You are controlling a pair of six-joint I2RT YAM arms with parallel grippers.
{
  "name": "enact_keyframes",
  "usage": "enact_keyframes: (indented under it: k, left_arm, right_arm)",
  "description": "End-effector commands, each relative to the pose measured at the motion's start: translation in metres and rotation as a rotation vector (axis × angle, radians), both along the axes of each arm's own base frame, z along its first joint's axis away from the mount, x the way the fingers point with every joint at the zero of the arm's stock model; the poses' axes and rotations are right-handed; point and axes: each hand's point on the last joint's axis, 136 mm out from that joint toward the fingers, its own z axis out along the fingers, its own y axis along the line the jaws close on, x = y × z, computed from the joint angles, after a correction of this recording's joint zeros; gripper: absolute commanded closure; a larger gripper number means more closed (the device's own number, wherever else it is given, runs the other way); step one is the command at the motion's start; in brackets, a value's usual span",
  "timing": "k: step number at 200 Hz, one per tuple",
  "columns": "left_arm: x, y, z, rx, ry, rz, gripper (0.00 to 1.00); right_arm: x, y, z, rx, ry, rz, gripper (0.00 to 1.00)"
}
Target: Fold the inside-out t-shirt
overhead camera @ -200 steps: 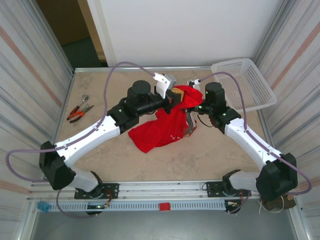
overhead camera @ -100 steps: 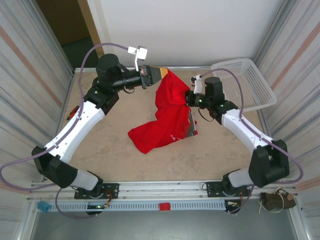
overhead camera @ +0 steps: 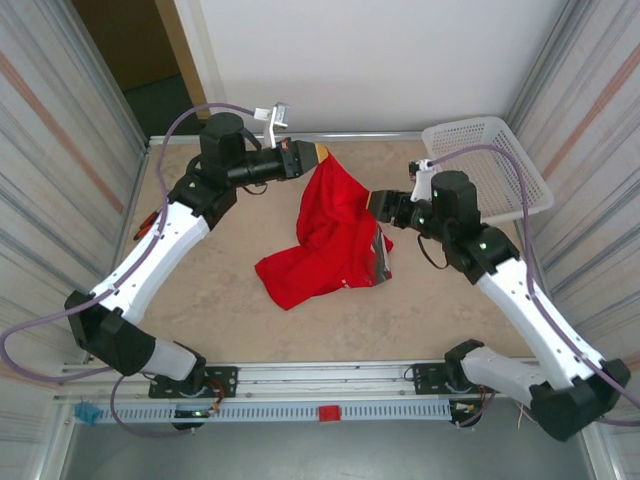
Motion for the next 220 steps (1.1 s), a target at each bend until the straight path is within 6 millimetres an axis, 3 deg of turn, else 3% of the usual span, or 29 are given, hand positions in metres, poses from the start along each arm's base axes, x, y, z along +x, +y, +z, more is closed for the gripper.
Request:
enact_keyframes:
  k: [1, 44, 67, 85, 104, 118, 160, 196, 220]
  left_arm:
    - [0.008, 0.004, -0.006, 0.018, -0.008, 0.029, 1.00]
    - [0.008, 0.005, -0.002, 0.014, -0.011, 0.039, 1.00]
    - [0.007, 0.003, 0.000, 0.008, -0.012, 0.034, 1.00]
    - [0.005, 0.001, 0.000, 0.006, -0.013, 0.026, 1.00]
    - [0.005, 0.003, -0.003, 0.015, -0.012, 0.034, 1.00]
    - [0.008, 0.007, -0.007, 0.031, -0.012, 0.051, 1.00]
    - [0.017, 0.019, -0.008, 0.023, -0.013, 0.074, 1.00]
    - [0.017, 0.018, -0.003, 0.005, -0.026, 0.043, 1.00]
    - [0.015, 0.018, 0.005, -0.053, -0.032, -0.006, 1.00]
  right_arm:
    - [-0.005, 0.010, 0.005, -0.099, -0.041, -0.011, 0.35]
    - [0.005, 0.062, 0.017, -0.153, -0.085, 0.043, 0.33]
    - [0.018, 0.079, 0.015, -0.176, -0.089, 0.023, 0.35]
    - [0.031, 0.074, 0.009, -0.211, -0.088, -0.045, 0.48]
    - [0.039, 0.057, 0.007, -0.226, -0.076, -0.105, 0.85]
    - [0.037, 0.047, 0.013, -0.188, -0.075, -0.096, 1.00]
    - [0.012, 0.025, 0.037, 0.000, -0.110, 0.095, 1.00]
    - [-0.014, 0.027, 0.058, 0.132, -0.167, 0.316, 1.00]
    - [-0.012, 0.027, 0.060, 0.148, -0.167, 0.335, 1.00]
